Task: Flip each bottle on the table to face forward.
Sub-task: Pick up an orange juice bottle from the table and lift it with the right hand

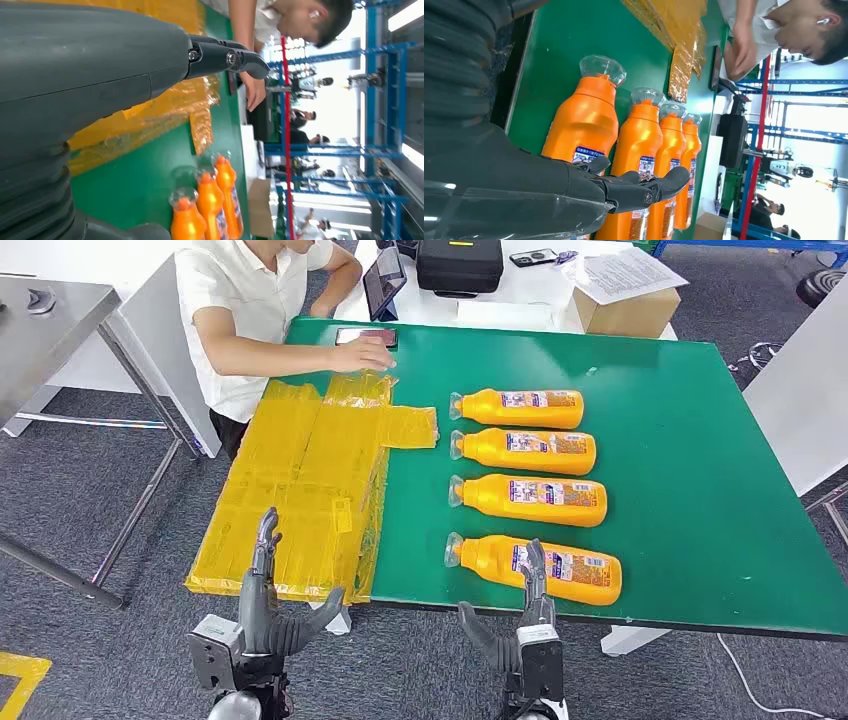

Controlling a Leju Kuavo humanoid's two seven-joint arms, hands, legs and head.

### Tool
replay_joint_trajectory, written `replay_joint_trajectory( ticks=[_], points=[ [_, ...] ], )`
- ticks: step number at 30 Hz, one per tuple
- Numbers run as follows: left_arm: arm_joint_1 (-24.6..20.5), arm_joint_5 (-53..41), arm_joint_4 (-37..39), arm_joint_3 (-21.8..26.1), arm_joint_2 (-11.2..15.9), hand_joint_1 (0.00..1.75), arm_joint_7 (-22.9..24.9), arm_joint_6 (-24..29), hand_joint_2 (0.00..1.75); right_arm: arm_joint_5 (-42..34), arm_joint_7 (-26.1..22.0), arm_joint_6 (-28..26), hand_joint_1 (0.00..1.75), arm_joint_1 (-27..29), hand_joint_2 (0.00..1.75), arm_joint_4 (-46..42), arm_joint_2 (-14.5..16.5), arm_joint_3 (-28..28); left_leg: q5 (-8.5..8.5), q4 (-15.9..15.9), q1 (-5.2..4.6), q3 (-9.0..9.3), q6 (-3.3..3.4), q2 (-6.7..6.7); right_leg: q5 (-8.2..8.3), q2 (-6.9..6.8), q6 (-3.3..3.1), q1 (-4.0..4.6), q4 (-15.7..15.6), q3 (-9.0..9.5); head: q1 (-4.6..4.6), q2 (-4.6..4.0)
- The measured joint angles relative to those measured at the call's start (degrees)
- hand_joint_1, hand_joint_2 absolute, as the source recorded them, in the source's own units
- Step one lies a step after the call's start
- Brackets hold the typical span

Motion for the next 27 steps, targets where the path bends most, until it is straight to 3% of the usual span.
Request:
replay_joint_trajectory(
  ticks=[5, 9, 14, 16, 18, 22, 27],
  points=[
    [0.0, 0.6, -0.2, -0.3, 0.0, 0.00, 0.0, -0.4, 1.75, 11.5, -0.1, -7.2, 0.00, -0.1, 1.75, 0.0, -0.7, 0.0, 0.00, 0.0, 0.00, 0.00, 0.00, 0.00, 0.00, 0.00, 0.00, 0.00, 0.0, 0.00, 0.00, 0.00],
    [-0.2, 1.0, -0.2, -0.3, 0.0, 0.00, 0.4, -0.9, 1.75, 19.4, -0.2, -9.8, 0.00, -0.1, 1.75, 0.0, -1.4, -0.6, 0.00, 0.0, 0.00, 0.01, 0.00, 0.00, 0.00, 0.00, 0.00, 0.00, 0.0, 0.00, 0.00, 0.00],
    [-1.2, 0.7, 0.2, -0.4, 0.0, 0.00, 1.6, -2.3, 1.75, 51.8, 0.0, -10.7, 0.00, -0.1, 1.75, -1.0, 0.2, -9.4, 0.00, 0.0, -0.01, 0.01, 0.00, -0.03, 0.01, -0.01, 0.01, 0.00, 0.0, 0.02, 0.00, 0.00],
    [-1.6, 0.5, 0.6, -0.5, 0.0, 0.00, 2.1, -2.5, 1.75, 61.2, 3.5, -10.8, 0.00, -0.2, 1.75, -1.5, 0.3, -13.3, 0.00, 0.0, -0.01, 0.01, 0.01, -0.05, 0.01, -0.02, 0.01, -0.01, 0.0, 0.03, -0.01, 0.00],
    [-1.7, 0.2, 0.9, -0.7, 0.0, 0.00, 2.4, -2.5, 1.75, 65.8, 8.5, -10.8, 0.00, -0.2, 1.75, -1.6, -0.5, -16.1, 0.00, 0.0, -0.03, 0.00, 0.01, -0.05, 0.01, -0.02, 0.02, -0.02, 0.0, 0.03, -0.01, 0.00],
    [-1.6, -0.1, 1.3, -1.5, 0.0, 0.00, 2.6, -2.4, 1.75, 69.0, 19.1, -10.8, 0.00, -0.4, 1.75, -0.7, -3.4, -17.9, -0.01, 0.0, -0.07, -0.01, 0.02, -0.04, 0.02, -0.02, 0.03, -0.06, 0.0, 0.03, 0.00, 0.00],
    [-1.5, -0.7, 1.3, -2.0, 0.0, 0.00, 3.1, -2.3, 1.75, 69.6, 27.3, -10.8, 0.00, -1.6, 1.75, 2.5, -7.1, -16.8, -0.01, 0.0, -0.06, -0.02, 0.02, -0.04, 0.02, -0.01, 0.03, -0.04, 0.0, 0.02, -0.01, 0.00]
  ],
)
